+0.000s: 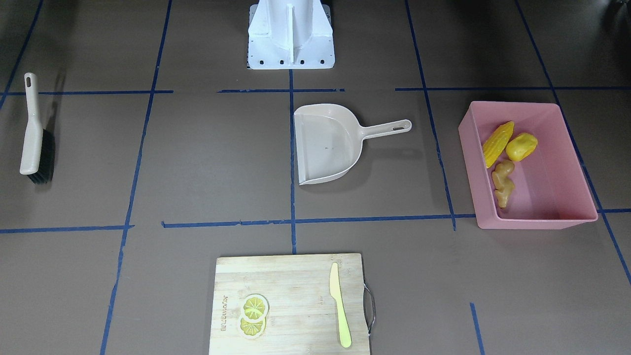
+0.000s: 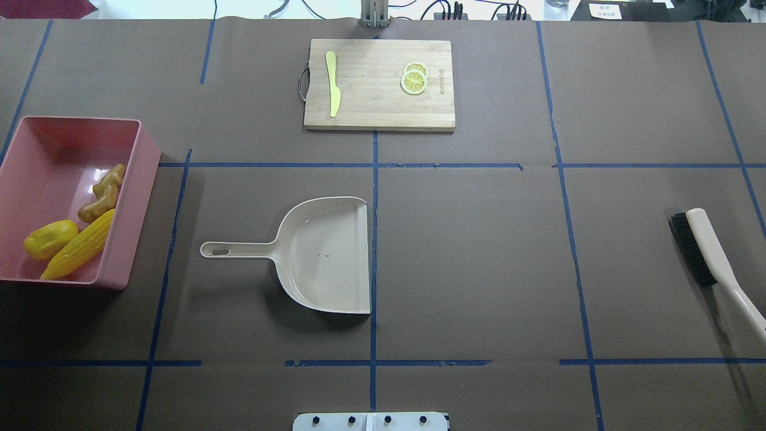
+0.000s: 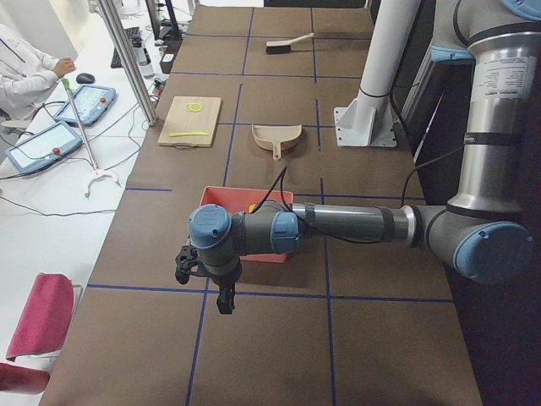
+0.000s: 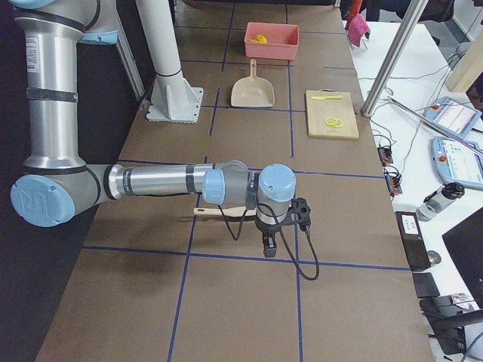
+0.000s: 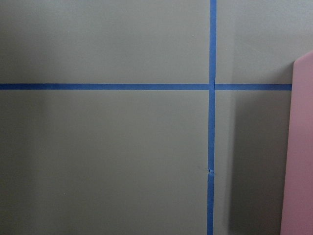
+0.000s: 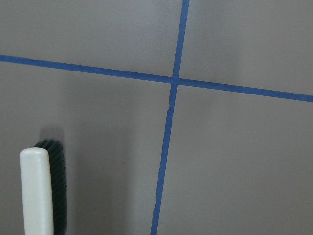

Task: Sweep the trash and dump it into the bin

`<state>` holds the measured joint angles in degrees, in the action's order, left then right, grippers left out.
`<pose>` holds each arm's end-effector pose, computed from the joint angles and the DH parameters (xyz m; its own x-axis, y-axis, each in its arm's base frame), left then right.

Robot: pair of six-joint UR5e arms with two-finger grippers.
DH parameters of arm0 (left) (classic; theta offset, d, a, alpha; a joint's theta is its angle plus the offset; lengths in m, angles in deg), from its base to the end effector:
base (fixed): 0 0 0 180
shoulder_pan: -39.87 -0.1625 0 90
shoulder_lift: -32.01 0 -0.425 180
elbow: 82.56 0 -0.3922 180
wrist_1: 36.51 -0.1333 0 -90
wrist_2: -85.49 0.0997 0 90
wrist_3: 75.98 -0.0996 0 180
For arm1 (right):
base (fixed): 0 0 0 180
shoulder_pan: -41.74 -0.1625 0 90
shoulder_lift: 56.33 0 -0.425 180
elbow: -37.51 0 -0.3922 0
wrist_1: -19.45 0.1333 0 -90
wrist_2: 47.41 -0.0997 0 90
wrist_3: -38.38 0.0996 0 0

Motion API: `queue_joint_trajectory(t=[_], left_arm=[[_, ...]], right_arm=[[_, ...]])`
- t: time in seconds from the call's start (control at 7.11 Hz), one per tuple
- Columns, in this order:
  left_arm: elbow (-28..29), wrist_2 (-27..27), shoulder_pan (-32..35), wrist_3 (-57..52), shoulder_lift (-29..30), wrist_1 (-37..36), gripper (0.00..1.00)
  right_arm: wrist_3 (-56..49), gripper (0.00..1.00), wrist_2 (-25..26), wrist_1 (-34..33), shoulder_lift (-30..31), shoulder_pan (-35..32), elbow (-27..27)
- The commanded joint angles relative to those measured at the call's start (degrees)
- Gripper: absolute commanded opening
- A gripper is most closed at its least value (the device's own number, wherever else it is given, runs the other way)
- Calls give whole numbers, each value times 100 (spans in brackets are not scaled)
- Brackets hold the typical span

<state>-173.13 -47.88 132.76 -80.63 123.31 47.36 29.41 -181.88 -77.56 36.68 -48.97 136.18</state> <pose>-0.0898 -0.4918 0.6542 0.7251 -0.0066 -0.6886 -0.0085 0.9998 -0.0185 0.0693 -0.4651 0.6216 0.7066 -0.1308 0.6954 0.0990 0.9914 0.0859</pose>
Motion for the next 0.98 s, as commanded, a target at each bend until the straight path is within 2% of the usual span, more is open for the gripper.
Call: queue_joint_trajectory(t=[0.0,0.84], left_arm=[[-4,-13,0,-9,-50,6,100],[12,-13,-26,16,28,6,100]], right_arm=[[0,100,0,-2,41,1,4],[-9,100,18,7,50,9,-110]])
